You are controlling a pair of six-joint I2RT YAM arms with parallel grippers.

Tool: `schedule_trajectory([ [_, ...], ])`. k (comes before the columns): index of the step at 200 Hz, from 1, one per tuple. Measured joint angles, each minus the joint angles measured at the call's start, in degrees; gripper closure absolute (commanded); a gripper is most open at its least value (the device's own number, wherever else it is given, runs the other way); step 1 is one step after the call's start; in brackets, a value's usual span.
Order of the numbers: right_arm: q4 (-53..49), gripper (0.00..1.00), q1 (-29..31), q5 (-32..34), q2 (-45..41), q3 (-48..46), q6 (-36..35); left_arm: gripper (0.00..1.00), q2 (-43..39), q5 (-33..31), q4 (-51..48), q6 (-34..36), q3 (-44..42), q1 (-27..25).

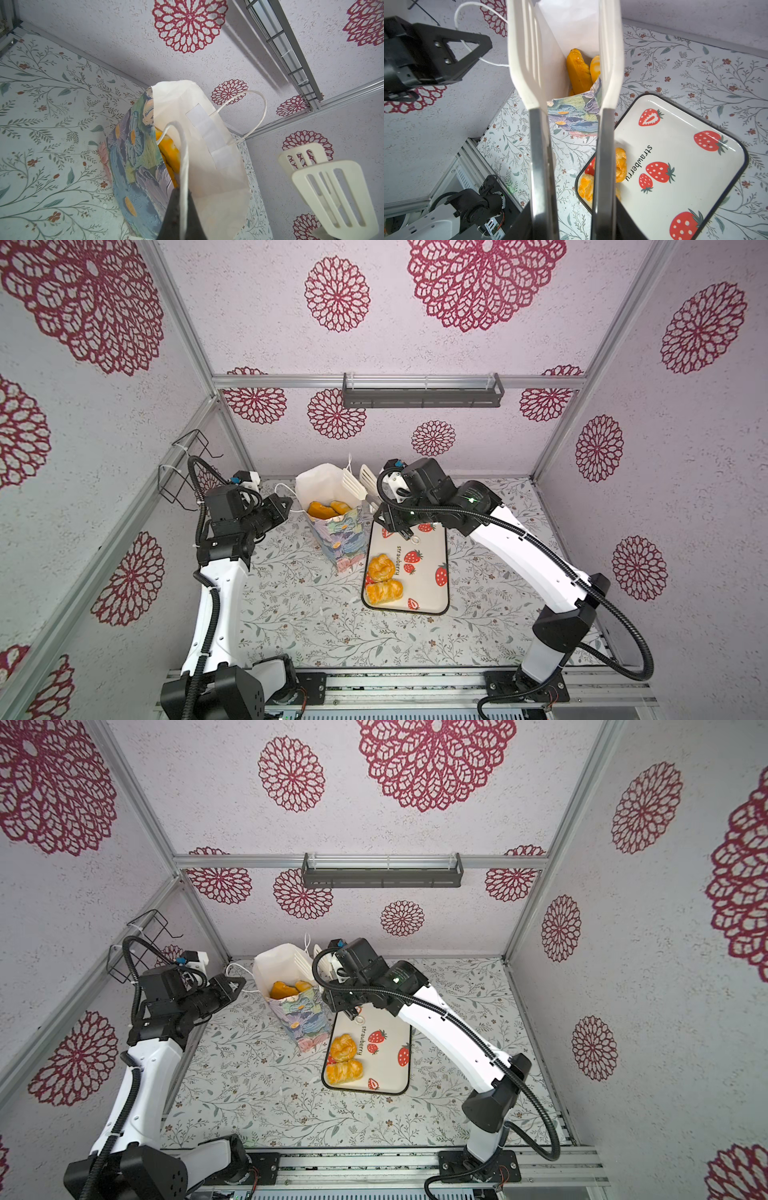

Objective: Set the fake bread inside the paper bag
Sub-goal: 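Lower the roll into the bag opening and open the right tongs, then withdraw the right tongs from the bag and move over the tray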

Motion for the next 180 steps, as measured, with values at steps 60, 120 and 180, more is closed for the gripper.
schedule_trajectory([
  [60,1.4,0.54,-0.1,2.4,-6.8,-11.8,0.2,1.00,0.0,0.0,0.0,0.0,0.0,0.0],
  [120,3.8,0.55,-0.9,2.3,-10.6,-23.5,1.8,1.00,0.0,0.0,0.0,0.0,0.0,0.0],
  [180,6.2,0.54,-1.8,1.2,-14.1,-34.0,4.1,1.00,0.0,0.0,0.0,0.0,0.0,0.0],
])
